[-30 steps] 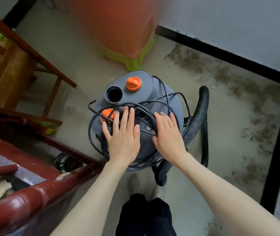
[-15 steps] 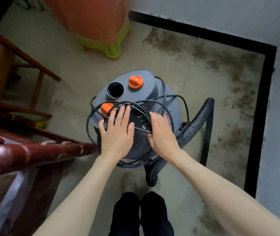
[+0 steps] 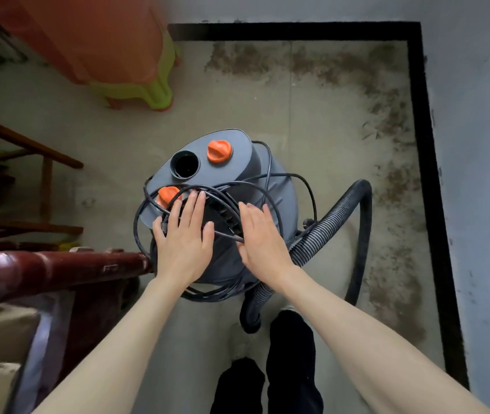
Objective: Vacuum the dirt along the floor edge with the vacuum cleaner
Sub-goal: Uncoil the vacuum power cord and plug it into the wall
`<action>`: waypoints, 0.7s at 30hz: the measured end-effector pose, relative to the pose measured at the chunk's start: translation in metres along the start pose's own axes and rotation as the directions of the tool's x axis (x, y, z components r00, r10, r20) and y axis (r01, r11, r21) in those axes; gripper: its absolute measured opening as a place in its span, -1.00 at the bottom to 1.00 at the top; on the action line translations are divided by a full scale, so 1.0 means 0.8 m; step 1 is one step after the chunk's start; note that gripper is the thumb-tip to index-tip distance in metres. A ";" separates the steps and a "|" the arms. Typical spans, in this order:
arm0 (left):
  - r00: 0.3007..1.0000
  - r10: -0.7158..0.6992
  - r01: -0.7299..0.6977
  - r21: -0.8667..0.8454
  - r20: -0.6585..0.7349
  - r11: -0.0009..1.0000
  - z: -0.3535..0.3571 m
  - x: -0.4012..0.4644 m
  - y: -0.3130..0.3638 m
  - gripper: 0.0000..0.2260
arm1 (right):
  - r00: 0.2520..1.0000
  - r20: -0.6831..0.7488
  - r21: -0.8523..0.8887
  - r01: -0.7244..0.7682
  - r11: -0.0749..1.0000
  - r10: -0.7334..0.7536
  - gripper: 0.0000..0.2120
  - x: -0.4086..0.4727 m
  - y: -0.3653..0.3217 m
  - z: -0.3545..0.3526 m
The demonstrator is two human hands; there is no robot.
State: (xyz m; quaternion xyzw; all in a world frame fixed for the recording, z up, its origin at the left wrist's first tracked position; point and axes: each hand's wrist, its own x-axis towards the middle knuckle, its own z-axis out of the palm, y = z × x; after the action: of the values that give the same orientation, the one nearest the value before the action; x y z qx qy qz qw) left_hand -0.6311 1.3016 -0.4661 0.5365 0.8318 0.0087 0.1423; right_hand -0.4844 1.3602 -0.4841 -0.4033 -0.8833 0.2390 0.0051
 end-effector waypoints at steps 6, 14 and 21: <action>0.997 0.077 -0.077 0.026 0.011 0.997 0.004 -0.044 -0.031 -0.51 | 1.000 0.004 0.057 -0.027 0.998 0.027 -0.29 -0.051 -0.037 0.020; 0.990 0.141 -0.141 -0.010 0.011 0.990 0.016 -0.108 -0.052 -0.49 | 0.998 0.010 0.048 -0.062 0.997 0.062 -0.28 -0.123 -0.070 0.050; 0.974 0.215 -0.213 -0.034 0.066 0.976 0.023 -0.154 -0.074 -0.48 | 0.998 0.007 0.034 -0.065 0.997 0.065 -0.28 -0.180 -0.093 0.067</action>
State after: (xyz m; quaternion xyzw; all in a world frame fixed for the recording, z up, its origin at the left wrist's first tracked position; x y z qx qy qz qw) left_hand -0.6318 1.1635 -0.4654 0.6211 0.7634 0.0164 0.1766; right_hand -0.4506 1.1930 -0.4736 -0.4310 -0.8655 0.2552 0.0014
